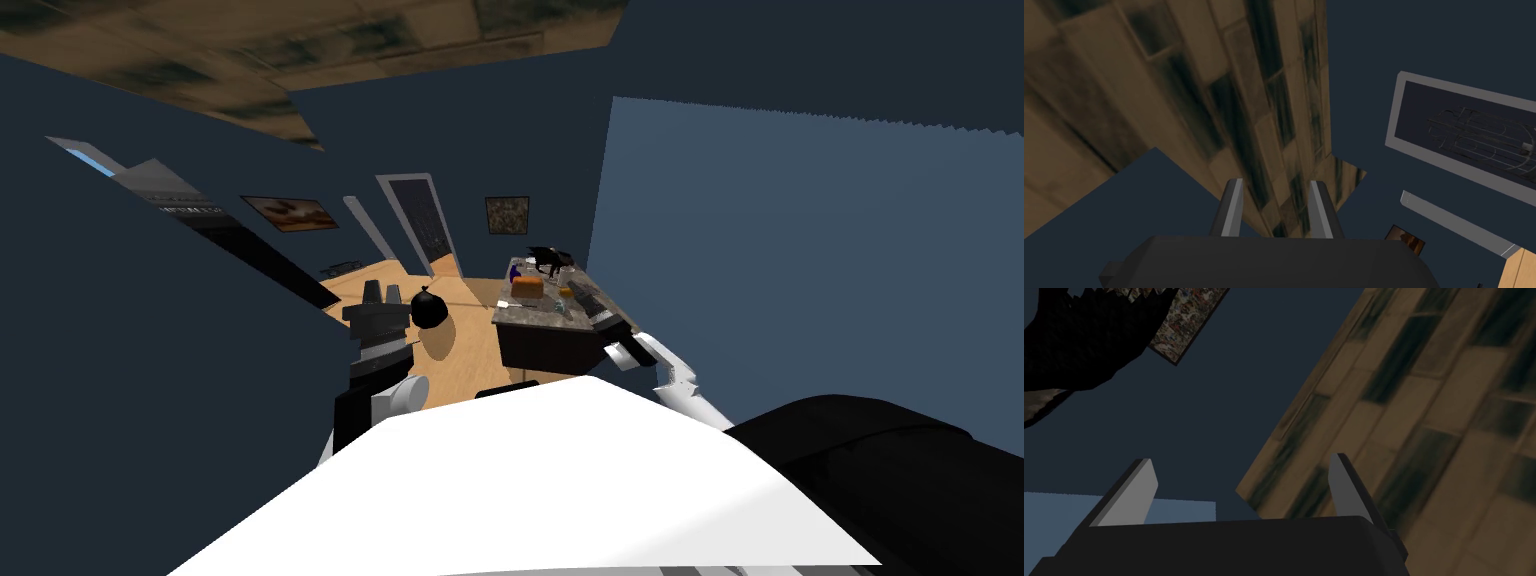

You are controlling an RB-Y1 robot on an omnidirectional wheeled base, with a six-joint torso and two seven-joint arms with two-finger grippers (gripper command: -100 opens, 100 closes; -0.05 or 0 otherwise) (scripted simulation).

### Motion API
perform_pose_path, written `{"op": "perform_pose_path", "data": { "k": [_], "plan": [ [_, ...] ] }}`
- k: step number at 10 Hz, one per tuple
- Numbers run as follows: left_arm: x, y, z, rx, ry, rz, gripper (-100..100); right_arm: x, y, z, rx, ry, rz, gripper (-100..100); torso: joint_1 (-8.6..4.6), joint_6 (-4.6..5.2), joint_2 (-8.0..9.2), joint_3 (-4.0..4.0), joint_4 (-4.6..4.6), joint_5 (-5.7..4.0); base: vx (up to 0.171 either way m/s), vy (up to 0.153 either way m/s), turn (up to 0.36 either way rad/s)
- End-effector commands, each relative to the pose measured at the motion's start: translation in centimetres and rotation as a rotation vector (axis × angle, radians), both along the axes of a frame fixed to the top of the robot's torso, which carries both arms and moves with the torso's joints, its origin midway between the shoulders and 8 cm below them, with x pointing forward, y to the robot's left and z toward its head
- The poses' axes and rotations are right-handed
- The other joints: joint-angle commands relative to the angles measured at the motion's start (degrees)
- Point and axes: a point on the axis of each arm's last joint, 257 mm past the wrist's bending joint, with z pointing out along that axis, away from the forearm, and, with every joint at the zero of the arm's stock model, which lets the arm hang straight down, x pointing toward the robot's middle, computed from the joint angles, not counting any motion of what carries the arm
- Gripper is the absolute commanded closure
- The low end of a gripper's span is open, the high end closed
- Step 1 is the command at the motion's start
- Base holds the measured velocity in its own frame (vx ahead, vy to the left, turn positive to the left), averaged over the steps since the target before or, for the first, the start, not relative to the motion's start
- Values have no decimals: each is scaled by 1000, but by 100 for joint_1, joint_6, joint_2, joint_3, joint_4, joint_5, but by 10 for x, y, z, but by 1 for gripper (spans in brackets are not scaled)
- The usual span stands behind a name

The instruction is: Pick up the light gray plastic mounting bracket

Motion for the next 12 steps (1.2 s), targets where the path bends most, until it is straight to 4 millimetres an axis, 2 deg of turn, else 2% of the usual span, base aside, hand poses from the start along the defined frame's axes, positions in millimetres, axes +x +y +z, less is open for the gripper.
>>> {"op": "perform_pose_path", "data": {
  "k": [1,2,3,4,5,9,10,12],
  "plan": [
    [0,0,0,0,0,0,0,6,-17,-20,-59,64,-32,-100,0,0,0,0,0,0,24,51,210],
    [0,0,0,0,0,0,0,10,-30,-33,-97,105,-55,-100,8,1,-4,-2,-1,2,31,55,181],
    [0,0,0,0,0,0,0,11,-31,-32,-113,108,-50,-100,11,0,-8,-5,-2,2,27,41,29],
    [0,0,0,0,0,0,0,14,-45,-46,-150,152,-76,-100,8,5,-6,-3,-1,2,26,40,89],
    [0,0,0,0,0,0,0,15,-45,-46,-159,152,-72,-100,7,2,-6,-3,-1,2,16,28,54],
    [0,0,0,0,0,0,0,21,-108,-97,-334,326,-168,-100,16,3,-11,-7,-3,4,44,58,115],
    [0,0,0,0,0,0,0,21,-110,-98,-340,331,-170,-100,15,3,-19,-11,-4,3,47,38,21],
    [0,0,0,0,0,0,0,18,-144,-123,-426,417,-220,-100,7,3,-11,-7,-3,1,46,46,61]
  ]
}}
